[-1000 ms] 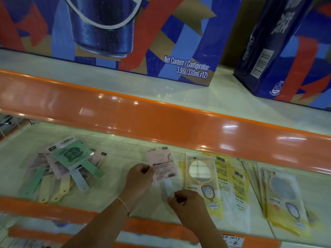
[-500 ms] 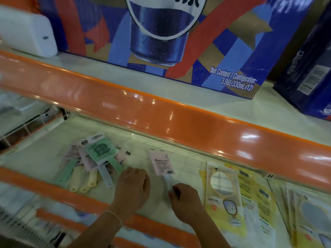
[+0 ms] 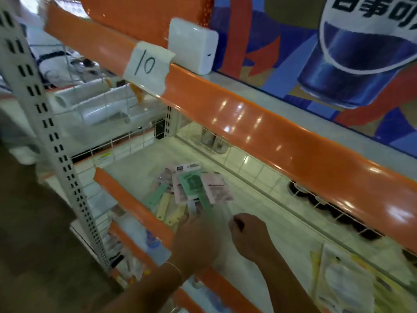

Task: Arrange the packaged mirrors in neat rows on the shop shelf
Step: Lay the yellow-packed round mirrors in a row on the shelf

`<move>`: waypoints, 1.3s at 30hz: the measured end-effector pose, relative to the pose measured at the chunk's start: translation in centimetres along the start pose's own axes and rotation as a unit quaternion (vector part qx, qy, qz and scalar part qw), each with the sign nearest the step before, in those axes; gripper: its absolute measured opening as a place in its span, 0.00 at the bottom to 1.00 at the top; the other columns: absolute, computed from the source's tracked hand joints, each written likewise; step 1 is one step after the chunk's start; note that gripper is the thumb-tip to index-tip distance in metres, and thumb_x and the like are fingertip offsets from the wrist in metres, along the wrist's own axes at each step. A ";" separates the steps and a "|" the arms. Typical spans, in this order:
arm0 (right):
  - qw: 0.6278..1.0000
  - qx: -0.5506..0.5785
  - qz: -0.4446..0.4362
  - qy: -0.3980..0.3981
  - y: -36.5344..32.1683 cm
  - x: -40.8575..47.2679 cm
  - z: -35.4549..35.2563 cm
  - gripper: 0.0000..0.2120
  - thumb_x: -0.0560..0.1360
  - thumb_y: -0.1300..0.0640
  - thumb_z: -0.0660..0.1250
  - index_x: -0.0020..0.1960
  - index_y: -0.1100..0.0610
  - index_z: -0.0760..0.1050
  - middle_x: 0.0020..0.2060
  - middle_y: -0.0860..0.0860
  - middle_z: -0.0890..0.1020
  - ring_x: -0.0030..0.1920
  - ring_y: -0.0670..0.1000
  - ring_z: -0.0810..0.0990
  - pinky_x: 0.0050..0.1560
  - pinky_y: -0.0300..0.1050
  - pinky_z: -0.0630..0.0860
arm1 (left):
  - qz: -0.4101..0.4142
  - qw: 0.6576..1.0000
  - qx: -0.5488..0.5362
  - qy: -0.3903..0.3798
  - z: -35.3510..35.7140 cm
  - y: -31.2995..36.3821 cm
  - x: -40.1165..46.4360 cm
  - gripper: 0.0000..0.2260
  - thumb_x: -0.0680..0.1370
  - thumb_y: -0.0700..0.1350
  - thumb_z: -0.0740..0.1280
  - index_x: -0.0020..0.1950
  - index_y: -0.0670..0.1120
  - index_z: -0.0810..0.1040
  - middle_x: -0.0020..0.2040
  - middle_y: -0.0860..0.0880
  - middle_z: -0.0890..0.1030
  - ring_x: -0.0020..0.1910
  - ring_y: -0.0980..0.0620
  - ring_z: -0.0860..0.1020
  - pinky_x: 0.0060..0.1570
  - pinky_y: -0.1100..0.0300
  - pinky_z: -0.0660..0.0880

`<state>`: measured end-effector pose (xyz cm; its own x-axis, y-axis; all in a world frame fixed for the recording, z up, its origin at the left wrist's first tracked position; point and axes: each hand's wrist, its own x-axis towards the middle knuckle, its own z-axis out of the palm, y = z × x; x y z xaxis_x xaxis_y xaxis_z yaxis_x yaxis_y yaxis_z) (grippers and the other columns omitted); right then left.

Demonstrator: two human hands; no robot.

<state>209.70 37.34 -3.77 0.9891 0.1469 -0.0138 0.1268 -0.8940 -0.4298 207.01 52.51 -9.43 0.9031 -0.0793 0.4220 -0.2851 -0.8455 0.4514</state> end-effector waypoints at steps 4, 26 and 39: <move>0.998 -0.015 -0.063 -0.007 -2.4 2.6 0.4 0.15 0.77 0.54 0.61 0.33 0.58 0.70 0.29 0.54 0.74 0.30 0.51 0.71 0.33 0.42 0.67 | 0.007 1.000 -0.014 0.001 0.0 -0.2 -0.3 0.13 0.72 0.48 0.62 0.27 0.50 0.70 0.27 0.51 0.70 0.30 0.51 0.66 0.39 0.57 0.63; 0.991 0.112 0.070 0.025 2.6 -4.0 0.1 0.11 0.78 0.53 0.64 0.58 0.52 0.79 0.50 0.46 0.81 0.44 0.44 0.78 0.50 0.40 0.75 | 0.049 0.999 0.011 -0.001 -0.3 0.5 -0.2 0.15 0.72 0.45 0.64 0.25 0.48 0.69 0.23 0.50 0.67 0.26 0.52 0.58 0.31 0.61 0.57; 0.964 0.126 0.197 0.126 11.4 -12.1 -4.8 0.12 0.77 0.51 0.65 0.58 0.53 0.79 0.52 0.47 0.82 0.41 0.42 0.77 0.42 0.33 0.70 | 0.180 0.981 -0.032 -0.069 3.8 12.0 0.1 0.15 0.71 0.49 0.62 0.24 0.47 0.71 0.24 0.51 0.70 0.23 0.49 0.71 0.22 0.63 0.65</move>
<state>199.48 23.39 -4.19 0.9476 -0.3193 -0.0142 -0.2535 -0.7237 -0.6418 204.93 40.35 -6.91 0.7734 -0.4413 0.4552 -0.6097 -0.7145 0.3431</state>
